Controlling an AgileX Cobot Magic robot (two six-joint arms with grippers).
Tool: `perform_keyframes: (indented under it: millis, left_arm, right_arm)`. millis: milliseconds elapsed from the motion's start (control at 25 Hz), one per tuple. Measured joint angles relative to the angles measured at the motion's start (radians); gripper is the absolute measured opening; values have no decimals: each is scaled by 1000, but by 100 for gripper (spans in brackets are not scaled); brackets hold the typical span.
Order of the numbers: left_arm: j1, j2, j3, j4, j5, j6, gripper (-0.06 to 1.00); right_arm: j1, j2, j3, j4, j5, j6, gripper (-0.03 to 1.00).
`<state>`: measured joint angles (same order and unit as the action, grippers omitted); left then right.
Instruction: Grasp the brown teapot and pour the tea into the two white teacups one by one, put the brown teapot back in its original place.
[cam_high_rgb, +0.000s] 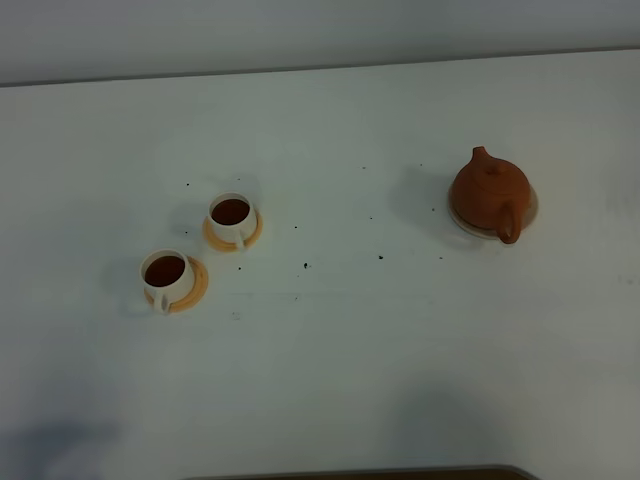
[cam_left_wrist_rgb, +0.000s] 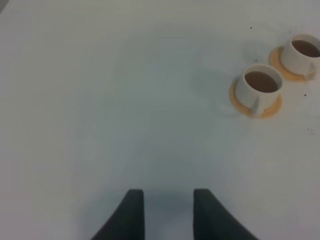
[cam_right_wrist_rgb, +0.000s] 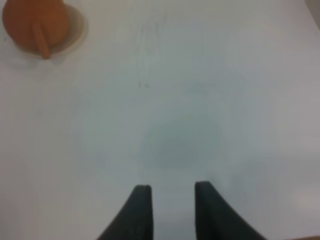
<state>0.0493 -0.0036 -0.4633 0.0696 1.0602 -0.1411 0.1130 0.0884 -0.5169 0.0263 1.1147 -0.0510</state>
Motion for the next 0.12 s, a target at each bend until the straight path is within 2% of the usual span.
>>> perform_keyframes:
  millis: [120]
  left_arm:
    - [0, 0, 0, 0, 0, 0, 28]
  right_arm:
    - [0, -67, 0, 0, 0, 0, 24]
